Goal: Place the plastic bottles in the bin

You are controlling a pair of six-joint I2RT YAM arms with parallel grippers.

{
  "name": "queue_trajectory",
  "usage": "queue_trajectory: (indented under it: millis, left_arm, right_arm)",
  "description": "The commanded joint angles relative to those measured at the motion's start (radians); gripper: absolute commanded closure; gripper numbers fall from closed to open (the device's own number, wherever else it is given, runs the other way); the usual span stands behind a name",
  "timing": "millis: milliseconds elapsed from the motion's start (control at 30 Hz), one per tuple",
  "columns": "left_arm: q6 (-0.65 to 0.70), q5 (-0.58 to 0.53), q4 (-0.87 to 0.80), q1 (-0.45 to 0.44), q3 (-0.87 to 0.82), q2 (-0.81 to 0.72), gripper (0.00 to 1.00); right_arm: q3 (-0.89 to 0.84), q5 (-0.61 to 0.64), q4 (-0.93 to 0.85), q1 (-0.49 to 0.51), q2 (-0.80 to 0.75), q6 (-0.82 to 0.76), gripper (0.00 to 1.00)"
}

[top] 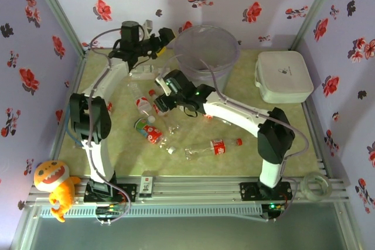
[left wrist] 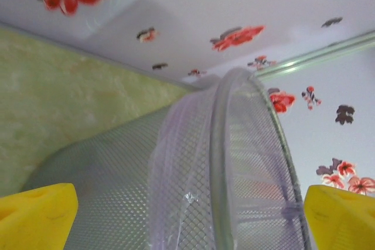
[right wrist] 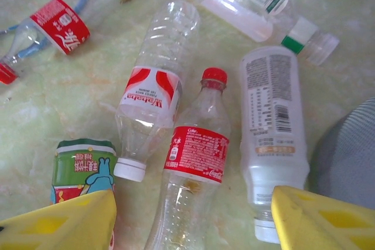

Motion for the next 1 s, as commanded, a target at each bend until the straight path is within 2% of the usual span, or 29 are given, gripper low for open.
queue_trajectory:
  millis: [0,133,267,400,500,633,800,967]
  left_arm:
    - [0.091,0.018,-0.043,0.077,0.042,-0.090,0.00]
    - [0.288,0.012,-0.166,0.150,0.065,-0.099,0.00]
    - [0.586,-0.016,-0.283,0.186,0.089,-0.063,0.00]
    - [0.973,-0.042,-0.483,0.186,0.203,0.041,0.00]
    - [1.154,-0.053,-0.651,0.188,0.322,0.147,0.00]
    - [1.242,-0.081,-0.780,0.188,0.439,0.261,0.00]
    - [1.276,-0.129,-0.737,0.183,0.450,0.331,0.00]
    - [1.340,-0.169,-0.746,0.173,0.477,0.397,0.00]
  right_arm:
    - [0.018,0.016,-0.048,-0.014,-0.091,-0.006,0.29]
    - [0.011,-0.005,-0.070,-0.036,-0.153,0.001,0.29]
    - [-0.020,-0.005,-0.084,-0.077,-0.227,0.017,0.29]
    - [-0.091,0.028,-0.092,-0.136,-0.324,0.039,0.30]
    - [-0.161,0.055,-0.113,-0.202,-0.409,0.062,0.29]
    - [-0.248,0.054,-0.133,-0.305,-0.505,0.104,0.29]
    - [-0.331,0.031,-0.142,-0.428,-0.565,0.156,0.29]
    - [-0.363,0.022,-0.142,-0.477,-0.574,0.175,0.29]
